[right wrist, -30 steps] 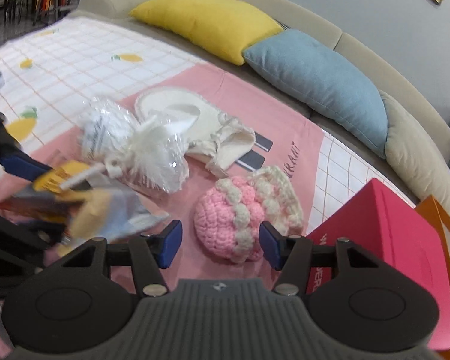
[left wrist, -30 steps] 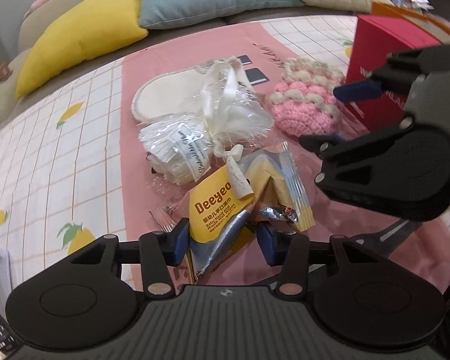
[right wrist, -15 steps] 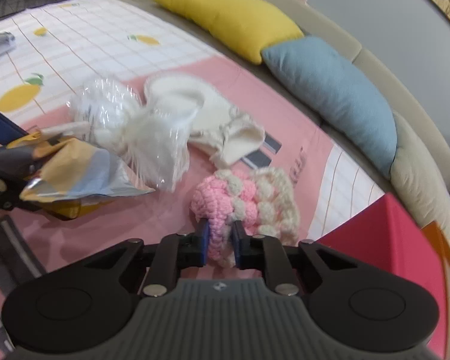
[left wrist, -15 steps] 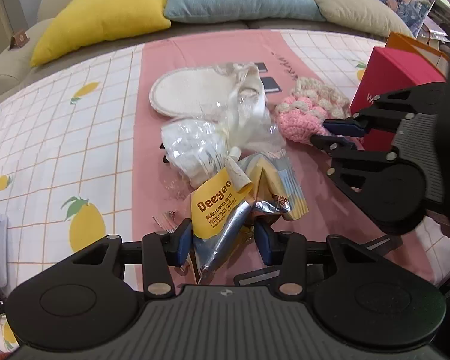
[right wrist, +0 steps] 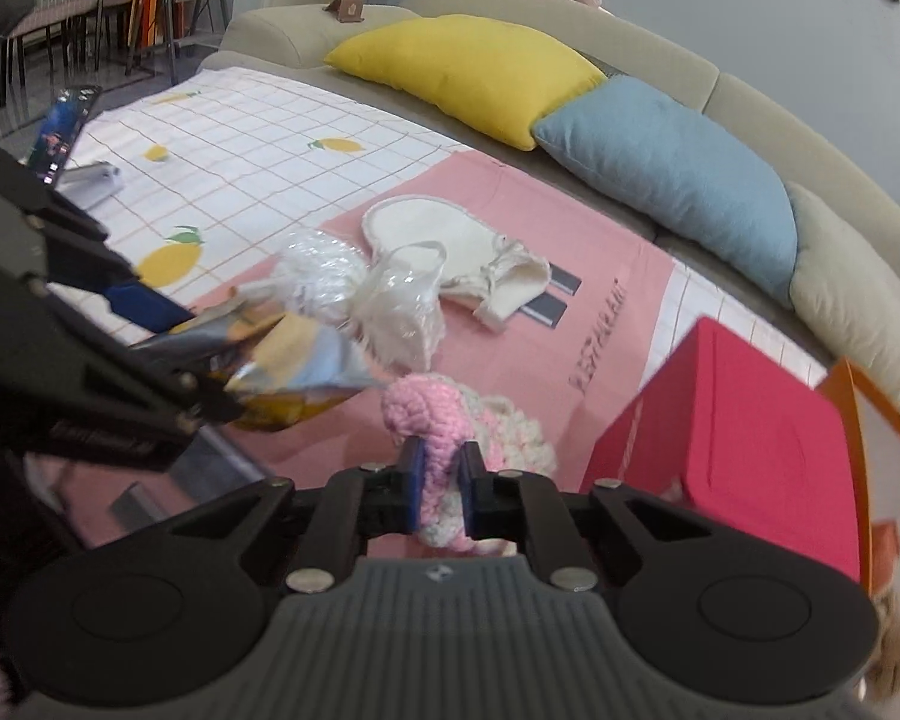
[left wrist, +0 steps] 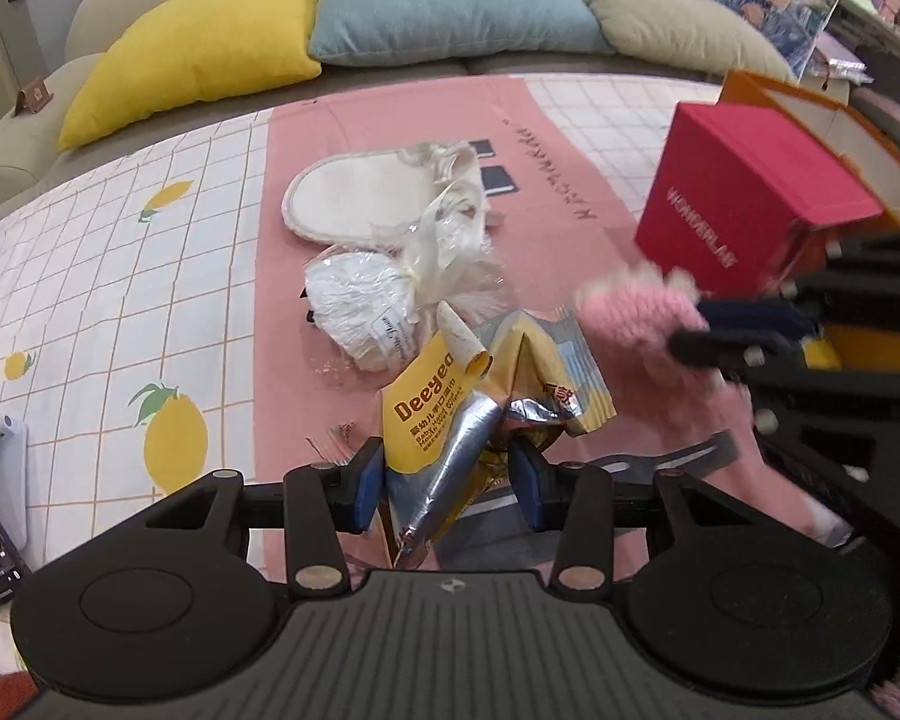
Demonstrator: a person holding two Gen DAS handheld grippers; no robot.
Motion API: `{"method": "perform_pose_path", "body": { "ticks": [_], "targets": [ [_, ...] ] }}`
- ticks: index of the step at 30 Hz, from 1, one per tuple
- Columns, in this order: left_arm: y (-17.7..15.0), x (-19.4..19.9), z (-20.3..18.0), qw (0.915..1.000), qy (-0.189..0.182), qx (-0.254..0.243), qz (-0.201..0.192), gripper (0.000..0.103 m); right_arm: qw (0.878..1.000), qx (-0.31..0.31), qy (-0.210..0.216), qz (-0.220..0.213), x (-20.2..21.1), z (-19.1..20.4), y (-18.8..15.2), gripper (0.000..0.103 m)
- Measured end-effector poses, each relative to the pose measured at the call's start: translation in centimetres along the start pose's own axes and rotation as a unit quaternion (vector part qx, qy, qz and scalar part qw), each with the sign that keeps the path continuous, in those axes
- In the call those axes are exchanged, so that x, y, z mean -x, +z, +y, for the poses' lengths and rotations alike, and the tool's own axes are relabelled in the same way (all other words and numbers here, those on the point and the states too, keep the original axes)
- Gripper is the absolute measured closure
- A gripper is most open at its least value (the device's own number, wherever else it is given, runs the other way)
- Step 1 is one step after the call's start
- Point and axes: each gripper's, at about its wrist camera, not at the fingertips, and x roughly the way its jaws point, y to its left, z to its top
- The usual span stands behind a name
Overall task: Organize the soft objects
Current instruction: 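Grasp the yellow snack packet with the left tool while the right tool grasps the pink knitted pouch, then carry the snack packet and pink pouch into the orange box and release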
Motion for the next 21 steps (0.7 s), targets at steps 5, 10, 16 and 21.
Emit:
{"method": "perform_pose_path", "body": {
  "ticks": [5,10,16,21],
  "targets": [
    [0.2,2.0,-0.9,0.9999,-0.002,-0.004,-0.015,0.053,1.000,-0.027,0.008,-0.008,3.1,-0.6,-0.9,0.099],
    [0.3,3.8,-1.5,0.9997,-0.014,0.009,-0.016,0.053,0.999,-0.032,0.000,-0.018,5.4,-1.2,-1.5,0.099],
    [0.8,5.7,-3.0,0.9991,-0.034,0.014,-0.020,0.053,0.998,-0.043,-0.014,-0.036,7.6,-2.2,-2.0,0.099],
    [2.0,7.4,-4.6,0.9981,-0.047,0.008,-0.039,0.053,0.996,-0.050,-0.030,-0.062,10.3,-3.4,-2.0,0.100]
  ]
}}
